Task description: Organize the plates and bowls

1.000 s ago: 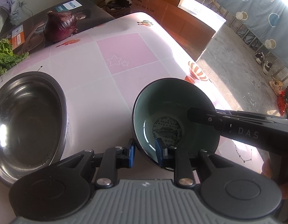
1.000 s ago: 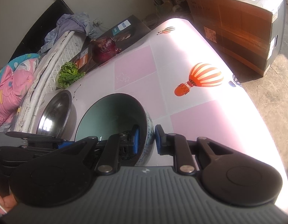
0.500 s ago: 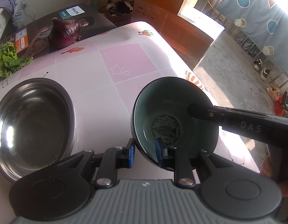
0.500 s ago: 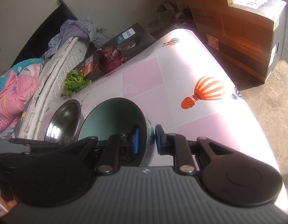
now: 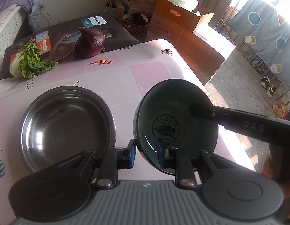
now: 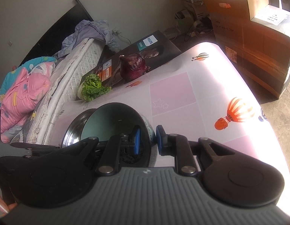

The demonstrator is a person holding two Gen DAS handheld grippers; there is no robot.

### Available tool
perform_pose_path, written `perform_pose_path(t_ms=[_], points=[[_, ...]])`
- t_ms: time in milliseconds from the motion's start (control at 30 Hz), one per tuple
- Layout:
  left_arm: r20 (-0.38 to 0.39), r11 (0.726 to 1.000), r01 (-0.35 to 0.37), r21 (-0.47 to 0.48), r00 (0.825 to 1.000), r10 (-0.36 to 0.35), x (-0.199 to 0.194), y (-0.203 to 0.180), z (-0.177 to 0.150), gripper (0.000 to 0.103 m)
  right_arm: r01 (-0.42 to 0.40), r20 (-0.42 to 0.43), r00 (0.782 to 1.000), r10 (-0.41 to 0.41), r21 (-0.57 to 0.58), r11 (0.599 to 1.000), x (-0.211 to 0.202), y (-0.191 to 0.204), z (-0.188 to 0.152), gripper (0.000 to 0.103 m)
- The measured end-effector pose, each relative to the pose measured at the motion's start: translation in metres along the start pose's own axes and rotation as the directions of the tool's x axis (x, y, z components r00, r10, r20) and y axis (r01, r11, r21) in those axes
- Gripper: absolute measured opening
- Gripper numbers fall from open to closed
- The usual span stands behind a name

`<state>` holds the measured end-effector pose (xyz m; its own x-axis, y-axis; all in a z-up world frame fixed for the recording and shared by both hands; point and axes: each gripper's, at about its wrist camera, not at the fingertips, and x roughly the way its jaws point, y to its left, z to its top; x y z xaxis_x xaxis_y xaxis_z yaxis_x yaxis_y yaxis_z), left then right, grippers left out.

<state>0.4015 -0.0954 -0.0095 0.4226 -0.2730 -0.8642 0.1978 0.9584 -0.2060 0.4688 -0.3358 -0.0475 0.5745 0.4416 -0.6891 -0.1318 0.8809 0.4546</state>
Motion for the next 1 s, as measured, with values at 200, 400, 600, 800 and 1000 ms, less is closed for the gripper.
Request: perform_pose_path(t_ms=[200,400,600,800,1000], points=[[0.029,0.998,-0.035,-0.060,0.999,0.037,-0.018,0.038,0.003,0.024,-0.042,-0.020,0.999,0.041,-0.034,0.999,0.018,0.034,0.008,0.017],[0.051,0.988,-0.078,-0.132,0.995,0.085,-0.033,0.082,0.005,0.024,-0.101,-0.049,0.994,0.098,-0.064,0.993,0.049,0.077,0.016,0.017],[0.047,0.973,-0.121,-0.196,0.990,0.132,-0.033,0.121,0.004,0.024,-0.138,-0.099,0.987,0.130,-0.073,0.988,0.086,0.110,0.016,0.017],[0.015,0.962,-0.136,-0.238,0.990,0.144,-0.016,0.144,-0.003,0.024,-0.124,-0.149,0.982,0.112,-0.074,0.989,0.120,0.124,0.007,0.017],[0.005,0.957,-0.117,-0.264,0.992,0.123,-0.007,0.158,-0.011,0.023,-0.103,-0.166,0.983,0.084,-0.107,0.989,0.139,0.128,-0.003,0.017]])
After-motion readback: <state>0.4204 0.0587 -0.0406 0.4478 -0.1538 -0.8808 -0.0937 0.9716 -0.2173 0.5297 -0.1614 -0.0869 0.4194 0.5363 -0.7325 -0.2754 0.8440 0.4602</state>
